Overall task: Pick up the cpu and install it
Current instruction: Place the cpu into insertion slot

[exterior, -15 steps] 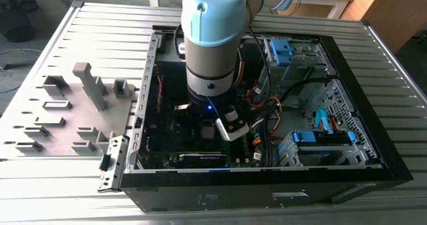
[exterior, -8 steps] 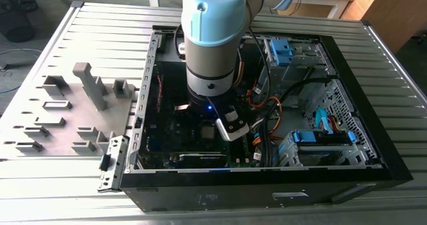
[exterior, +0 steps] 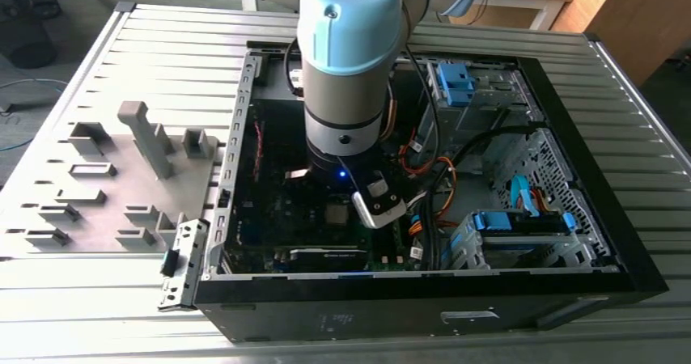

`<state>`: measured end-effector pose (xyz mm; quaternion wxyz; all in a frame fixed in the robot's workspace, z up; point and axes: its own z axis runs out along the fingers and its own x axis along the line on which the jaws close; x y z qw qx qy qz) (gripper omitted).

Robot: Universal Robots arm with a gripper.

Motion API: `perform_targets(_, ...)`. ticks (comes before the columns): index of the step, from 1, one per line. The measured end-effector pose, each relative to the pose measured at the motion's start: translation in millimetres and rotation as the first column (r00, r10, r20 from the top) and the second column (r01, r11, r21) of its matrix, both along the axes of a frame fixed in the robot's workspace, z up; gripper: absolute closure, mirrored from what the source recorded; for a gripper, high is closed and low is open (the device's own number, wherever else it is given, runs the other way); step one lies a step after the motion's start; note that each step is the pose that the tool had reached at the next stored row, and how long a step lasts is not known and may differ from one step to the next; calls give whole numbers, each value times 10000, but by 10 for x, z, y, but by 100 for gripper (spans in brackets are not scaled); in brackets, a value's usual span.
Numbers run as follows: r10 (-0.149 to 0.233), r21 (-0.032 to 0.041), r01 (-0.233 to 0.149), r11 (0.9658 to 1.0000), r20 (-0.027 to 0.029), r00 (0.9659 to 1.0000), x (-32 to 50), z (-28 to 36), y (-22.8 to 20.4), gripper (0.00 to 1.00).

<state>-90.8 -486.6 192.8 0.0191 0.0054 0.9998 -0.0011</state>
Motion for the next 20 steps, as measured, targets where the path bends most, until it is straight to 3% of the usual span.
perform_targets(6, 1, 0, -1, 10000, 0, 10000, 2, 0, 0, 47)
perform_targets(9, 0, -1, 0, 10000, -1, 10000, 2, 1, 0, 60)
perform_targets(20, 2, 22, -2, 10000, 7, 10000, 6, 8, 1, 62)
